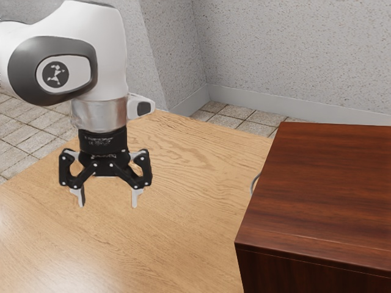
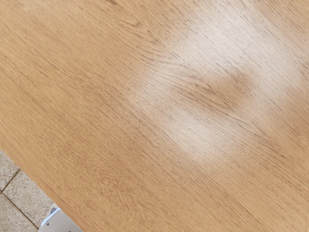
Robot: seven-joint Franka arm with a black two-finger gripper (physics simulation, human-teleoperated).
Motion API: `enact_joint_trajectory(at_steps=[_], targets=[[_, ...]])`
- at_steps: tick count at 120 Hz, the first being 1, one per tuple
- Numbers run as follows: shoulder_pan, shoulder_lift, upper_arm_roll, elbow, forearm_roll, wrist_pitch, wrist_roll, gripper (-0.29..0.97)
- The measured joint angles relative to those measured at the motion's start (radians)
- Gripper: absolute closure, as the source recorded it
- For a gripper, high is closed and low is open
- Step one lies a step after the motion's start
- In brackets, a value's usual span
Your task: Pull the drawer handle with one arm to open the drawer
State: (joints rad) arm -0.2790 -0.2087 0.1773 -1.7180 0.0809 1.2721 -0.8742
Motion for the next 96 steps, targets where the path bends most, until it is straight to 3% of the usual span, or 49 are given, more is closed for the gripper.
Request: enact_joint_trajectory(at_steps=[37, 50, 62, 75, 96], targets=[[-0.037, 0.012, -0.024, 0.023, -0.008, 0.168, -0.398, 0.0], [0.024, 0.101, -0.006, 0.081, -0.016, 0.184, -0.491, 0.0], [0.043, 0.103, -0.045, 0.089, -0.018, 0.207, -0.556, 0.0], [0.161, 0.15, -0.126, 0.092, -0.042, 0.266, -0.587, 0.0], [0.263, 0.243, -0.171, 0.13, -0.077, 0.378, -0.565, 0.0]])
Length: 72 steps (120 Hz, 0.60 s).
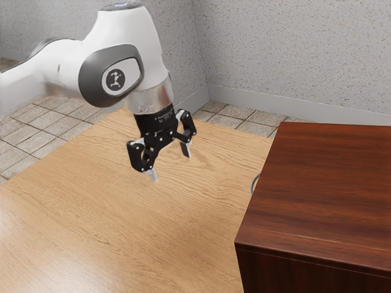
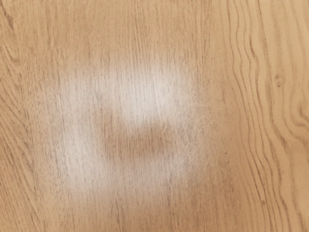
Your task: Pull the drawer handle with one arm to open the drawer
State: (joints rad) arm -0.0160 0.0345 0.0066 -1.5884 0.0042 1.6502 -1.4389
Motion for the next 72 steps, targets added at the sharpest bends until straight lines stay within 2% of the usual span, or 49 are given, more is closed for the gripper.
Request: enact_joint_trajectory(at_steps=[10, 22, 41, 48, 57, 72], targets=[[0.006, 0.01, -0.003, 0.004, -0.006, 0.039, 0.016, 0.0], [-0.044, 0.009, 0.006, 0.005, -0.006, 0.07, 0.033, 0.0], [-0.253, 0.018, 0.109, 0.005, -0.009, 0.11, 0.061, 0.0], [-0.294, 0.024, 0.13, 0.004, -0.012, 0.121, 0.071, 0.0], [-0.283, 0.016, 0.128, -0.018, -0.023, 0.147, 0.094, 0.0], [-0.212, 0.007, 0.128, -0.044, -0.031, 0.176, 0.182, 0.0]])
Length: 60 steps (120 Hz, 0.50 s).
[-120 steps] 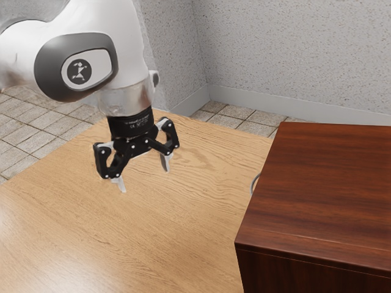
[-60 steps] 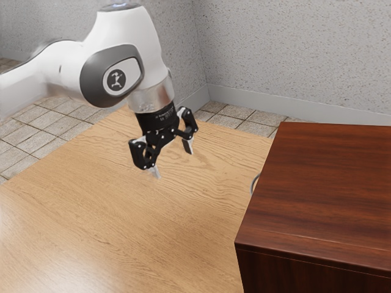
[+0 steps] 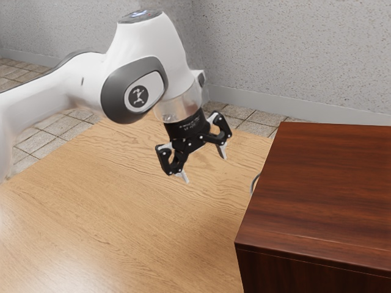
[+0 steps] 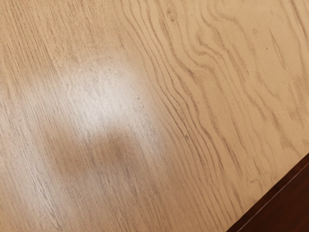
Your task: Pull the drawer handle with one arm to open the drawer
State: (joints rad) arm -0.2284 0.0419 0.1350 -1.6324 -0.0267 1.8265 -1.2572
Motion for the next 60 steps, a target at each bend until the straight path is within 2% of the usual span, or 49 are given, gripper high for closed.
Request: enact_joint_trajectory(at_steps=[24, 36, 60], targets=[[0.072, -0.013, -0.008, -0.053, 0.0, 0.048, 0.195, 0.0], [0.083, -0.072, -0.019, -0.172, -0.003, 0.137, 0.3, 0.0], [0.038, -0.081, -0.033, -0.21, -0.072, 0.297, 0.477, 0.01]])
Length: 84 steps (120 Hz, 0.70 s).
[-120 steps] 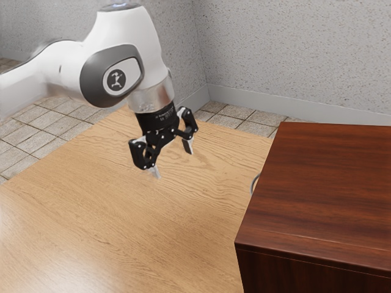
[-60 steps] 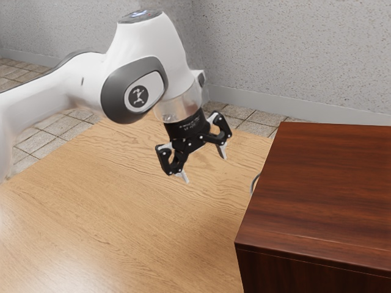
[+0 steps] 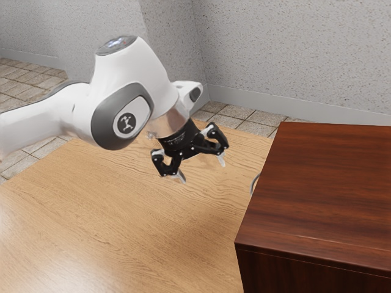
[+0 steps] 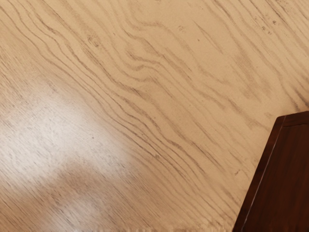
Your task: Pull the drawer handle with one arm to open the drawer
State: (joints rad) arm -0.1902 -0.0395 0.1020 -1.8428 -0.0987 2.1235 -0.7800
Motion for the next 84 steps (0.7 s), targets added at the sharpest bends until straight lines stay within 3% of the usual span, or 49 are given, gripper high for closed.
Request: enact_joint_trajectory(at_steps=[15, 30, 84], targets=[[-0.046, -0.056, -0.005, -0.079, -0.041, 0.063, 0.085, 0.01], [-0.012, -0.124, -0.006, -0.159, -0.066, 0.115, 0.153, 0.01], [-0.019, -0.12, -0.042, -0.185, -0.109, 0.184, 0.308, 0.02]])
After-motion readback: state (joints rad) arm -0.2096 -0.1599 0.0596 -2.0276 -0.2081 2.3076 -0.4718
